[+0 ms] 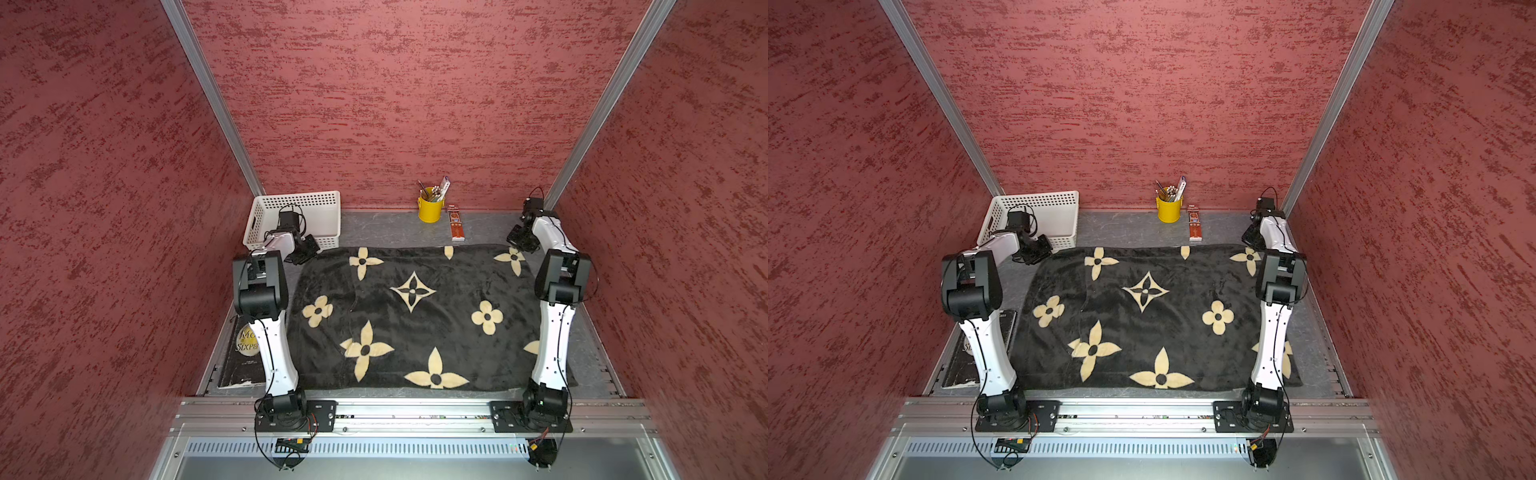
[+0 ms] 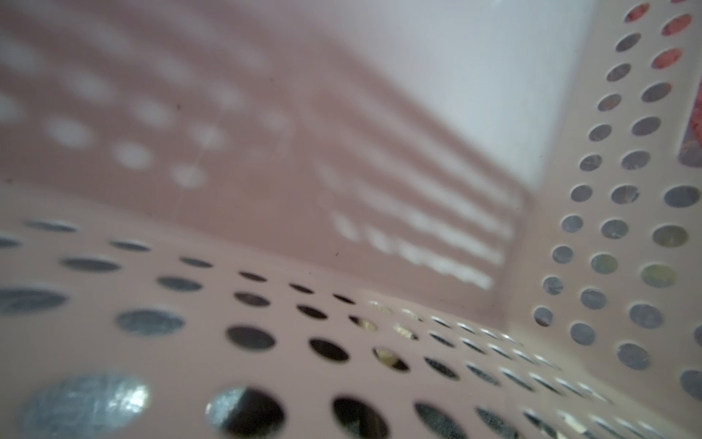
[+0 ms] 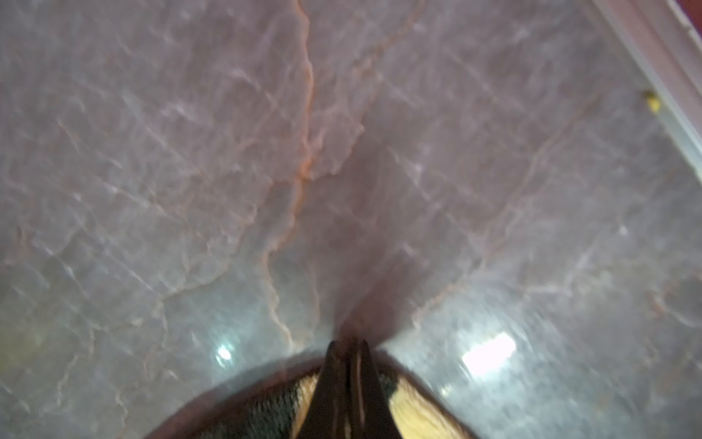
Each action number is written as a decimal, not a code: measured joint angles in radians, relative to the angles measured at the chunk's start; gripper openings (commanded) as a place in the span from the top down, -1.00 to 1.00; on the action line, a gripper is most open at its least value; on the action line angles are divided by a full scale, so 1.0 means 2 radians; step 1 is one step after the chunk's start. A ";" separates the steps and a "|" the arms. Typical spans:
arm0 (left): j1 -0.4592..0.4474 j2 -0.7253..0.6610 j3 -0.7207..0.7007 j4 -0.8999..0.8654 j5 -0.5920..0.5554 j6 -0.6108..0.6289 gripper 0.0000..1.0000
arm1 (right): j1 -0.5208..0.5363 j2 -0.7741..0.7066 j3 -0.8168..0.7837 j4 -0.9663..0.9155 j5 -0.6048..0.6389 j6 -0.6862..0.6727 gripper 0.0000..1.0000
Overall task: Roll up the pillowcase
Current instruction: Fold the pillowcase at the center of the board.
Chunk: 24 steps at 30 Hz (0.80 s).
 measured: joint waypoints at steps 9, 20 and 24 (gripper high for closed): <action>-0.004 -0.099 -0.080 0.003 0.000 -0.011 0.86 | 0.000 -0.131 -0.139 0.040 -0.001 -0.010 1.00; -0.055 -0.200 -0.273 -0.002 0.006 -0.043 -0.21 | 0.000 -0.224 -0.273 0.098 -0.002 -0.011 1.00; -0.046 -0.227 -0.274 -0.007 0.020 -0.043 -0.23 | 0.000 -0.224 -0.295 0.100 -0.002 -0.011 1.00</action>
